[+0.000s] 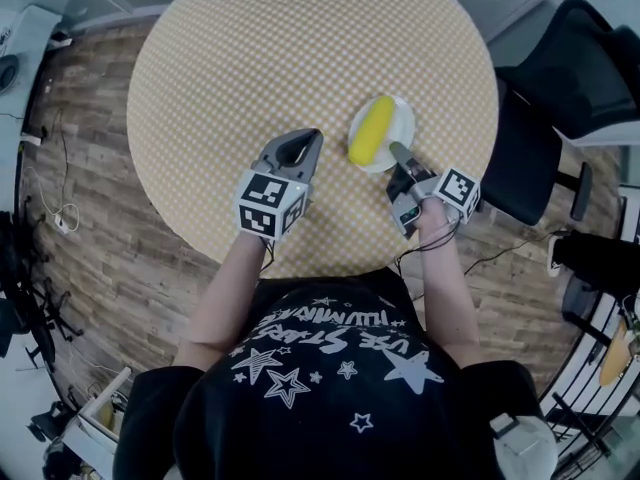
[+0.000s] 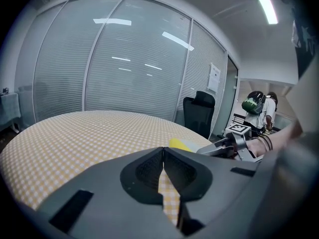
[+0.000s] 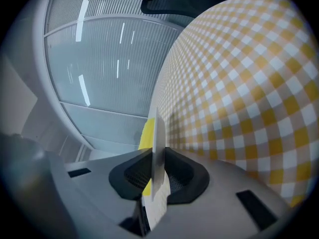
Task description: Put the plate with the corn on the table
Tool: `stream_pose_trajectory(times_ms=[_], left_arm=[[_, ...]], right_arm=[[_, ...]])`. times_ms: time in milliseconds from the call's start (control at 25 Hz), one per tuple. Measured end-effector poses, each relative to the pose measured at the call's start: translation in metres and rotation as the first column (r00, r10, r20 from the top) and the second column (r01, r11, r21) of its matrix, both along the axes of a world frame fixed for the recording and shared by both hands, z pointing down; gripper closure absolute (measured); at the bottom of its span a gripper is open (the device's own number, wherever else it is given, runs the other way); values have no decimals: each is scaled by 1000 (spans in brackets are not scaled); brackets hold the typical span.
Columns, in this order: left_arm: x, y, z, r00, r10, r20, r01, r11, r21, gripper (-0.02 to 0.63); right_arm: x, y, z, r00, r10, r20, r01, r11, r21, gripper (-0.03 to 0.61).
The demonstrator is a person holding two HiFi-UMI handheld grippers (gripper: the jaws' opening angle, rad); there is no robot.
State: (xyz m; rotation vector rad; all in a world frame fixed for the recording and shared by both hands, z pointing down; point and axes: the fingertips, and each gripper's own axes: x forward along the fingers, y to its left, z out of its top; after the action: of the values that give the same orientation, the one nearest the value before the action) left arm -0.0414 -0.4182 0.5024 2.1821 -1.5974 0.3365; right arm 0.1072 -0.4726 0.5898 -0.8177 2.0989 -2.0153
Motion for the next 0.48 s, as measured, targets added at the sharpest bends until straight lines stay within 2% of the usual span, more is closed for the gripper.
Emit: stream_pose_trajectory(times_ms=[480], left_arm=[[0,4,3,1000,1,-7,-1,1000,-11,605]], right_arm=[[6,-3,18,997,38,-68,-42,997,-59,517]])
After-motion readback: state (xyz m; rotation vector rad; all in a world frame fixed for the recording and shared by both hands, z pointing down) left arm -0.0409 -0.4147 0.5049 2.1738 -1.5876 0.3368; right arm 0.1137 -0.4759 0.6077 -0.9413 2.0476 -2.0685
